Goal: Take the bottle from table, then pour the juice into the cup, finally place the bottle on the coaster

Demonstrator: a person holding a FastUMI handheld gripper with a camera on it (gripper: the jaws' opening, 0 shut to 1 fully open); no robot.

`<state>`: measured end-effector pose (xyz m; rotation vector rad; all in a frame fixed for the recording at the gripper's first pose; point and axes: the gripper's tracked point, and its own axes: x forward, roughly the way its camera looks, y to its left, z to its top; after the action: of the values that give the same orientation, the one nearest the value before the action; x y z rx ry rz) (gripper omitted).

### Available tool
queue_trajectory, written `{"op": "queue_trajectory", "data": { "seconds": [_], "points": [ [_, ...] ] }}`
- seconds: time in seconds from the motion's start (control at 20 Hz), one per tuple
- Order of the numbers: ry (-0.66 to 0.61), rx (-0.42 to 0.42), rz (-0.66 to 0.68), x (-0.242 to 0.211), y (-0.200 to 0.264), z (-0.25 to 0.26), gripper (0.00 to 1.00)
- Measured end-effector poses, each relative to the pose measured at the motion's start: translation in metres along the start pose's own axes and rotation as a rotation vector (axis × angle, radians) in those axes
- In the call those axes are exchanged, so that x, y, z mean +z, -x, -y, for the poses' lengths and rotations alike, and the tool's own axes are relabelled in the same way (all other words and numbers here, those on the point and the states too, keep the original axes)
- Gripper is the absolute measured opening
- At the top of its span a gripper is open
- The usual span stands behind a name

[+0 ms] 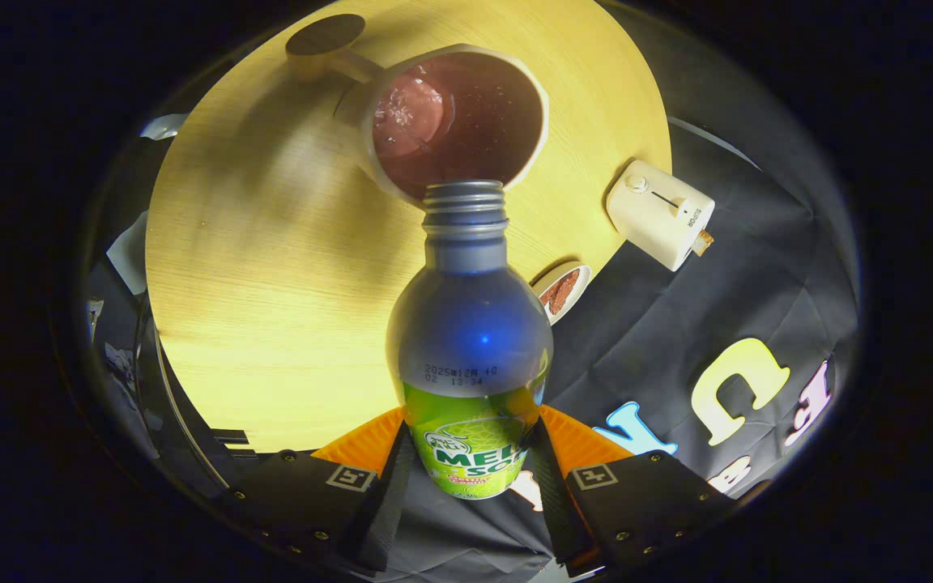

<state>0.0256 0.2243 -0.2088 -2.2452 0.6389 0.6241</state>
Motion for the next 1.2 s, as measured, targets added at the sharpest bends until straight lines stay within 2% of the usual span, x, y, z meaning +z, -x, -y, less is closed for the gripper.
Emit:
{"op": "queue_trajectory", "data": {
  "seconds": [0.4, 0.6, 1.2],
  "points": [
    [0.029, -0.014, 0.007, 0.001, -0.001, 0.003, 0.73],
    [0.002, -0.010, 0.026, 0.001, -0.001, 0.001, 0.73],
    [-0.322, 0.063, 0.202, 0.015, -0.014, -0.036, 0.73]
  ]
}}
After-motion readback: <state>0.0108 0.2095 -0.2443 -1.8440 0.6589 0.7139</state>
